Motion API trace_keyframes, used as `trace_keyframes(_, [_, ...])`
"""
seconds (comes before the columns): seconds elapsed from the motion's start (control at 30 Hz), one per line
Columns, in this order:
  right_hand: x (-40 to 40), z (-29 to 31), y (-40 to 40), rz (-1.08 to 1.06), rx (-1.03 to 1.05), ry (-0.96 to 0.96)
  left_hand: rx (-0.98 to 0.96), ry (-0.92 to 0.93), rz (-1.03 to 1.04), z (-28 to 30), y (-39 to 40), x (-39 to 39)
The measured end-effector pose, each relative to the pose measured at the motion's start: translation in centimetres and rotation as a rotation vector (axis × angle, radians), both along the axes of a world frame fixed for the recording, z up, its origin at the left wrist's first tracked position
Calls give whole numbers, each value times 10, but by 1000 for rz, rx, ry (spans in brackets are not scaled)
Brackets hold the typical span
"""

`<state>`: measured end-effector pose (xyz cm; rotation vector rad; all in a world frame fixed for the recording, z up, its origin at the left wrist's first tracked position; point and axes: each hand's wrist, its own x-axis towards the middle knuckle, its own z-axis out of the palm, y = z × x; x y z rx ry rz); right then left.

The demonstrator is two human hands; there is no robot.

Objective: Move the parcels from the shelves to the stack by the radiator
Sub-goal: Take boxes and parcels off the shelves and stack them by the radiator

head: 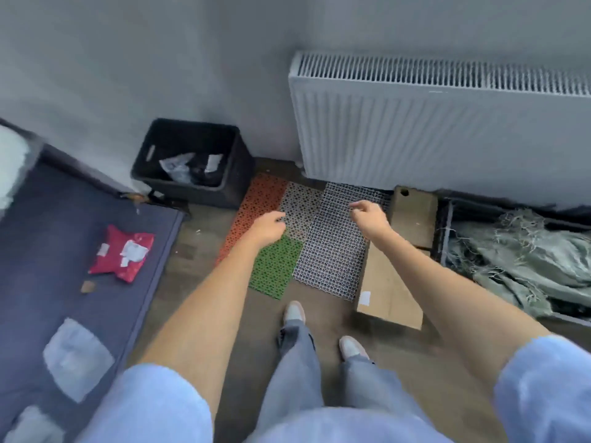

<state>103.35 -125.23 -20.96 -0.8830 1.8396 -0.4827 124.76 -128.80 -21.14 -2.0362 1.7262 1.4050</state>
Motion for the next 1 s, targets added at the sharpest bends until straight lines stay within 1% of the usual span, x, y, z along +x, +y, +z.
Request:
trace_keyframes(0.1, [37, 66, -17, 241, -121, -9, -39, 142, 234, 95, 27, 31])
trace_keyframes(0.13, [52, 88, -22, 307, -147, -21, -62, 173, 276, 125, 40, 40])
trace_keyframes(0.23, [114, 167, -29, 545, -238, -49, -209, 59, 305, 206, 83, 77])
trace_keyframes(0.37, [207, 273, -1, 861, -341, -145, -351, -8, 463, 300, 143, 153])
trace_keyframes(0.47, [273, 333, 33, 991, -511, -255, -459, -61, 601, 362, 194, 223])
trace_keyframes(0.53, [314, 364, 64, 1085, -586, -323, -543, -103, 689, 396, 233, 261])
trace_keyframes(0.63, [367, 401, 117, 1201, -613, -380, -685, -90, 833, 432, 289, 312])
trace_keyframes(0.7, [403, 420, 149, 1259, -630, -427, -741, -99, 889, 448, 325, 343])
trace_keyframes(0.77, [441, 439, 178, 1306, -665, -464, -784, -183, 887, 461, 361, 372])
trace_keyframes(0.87, [498, 468, 211, 1331, -751, -518, -855, -359, 846, 477, 413, 412])
trace_keyframes(0.93, [533, 485, 225, 1320, -767, -573, -846, -417, 862, 484, 443, 437])
trace_keyframes(1.0, [570, 498, 236, 1312, -811, -584, -828, -493, 869, 492, 469, 469])
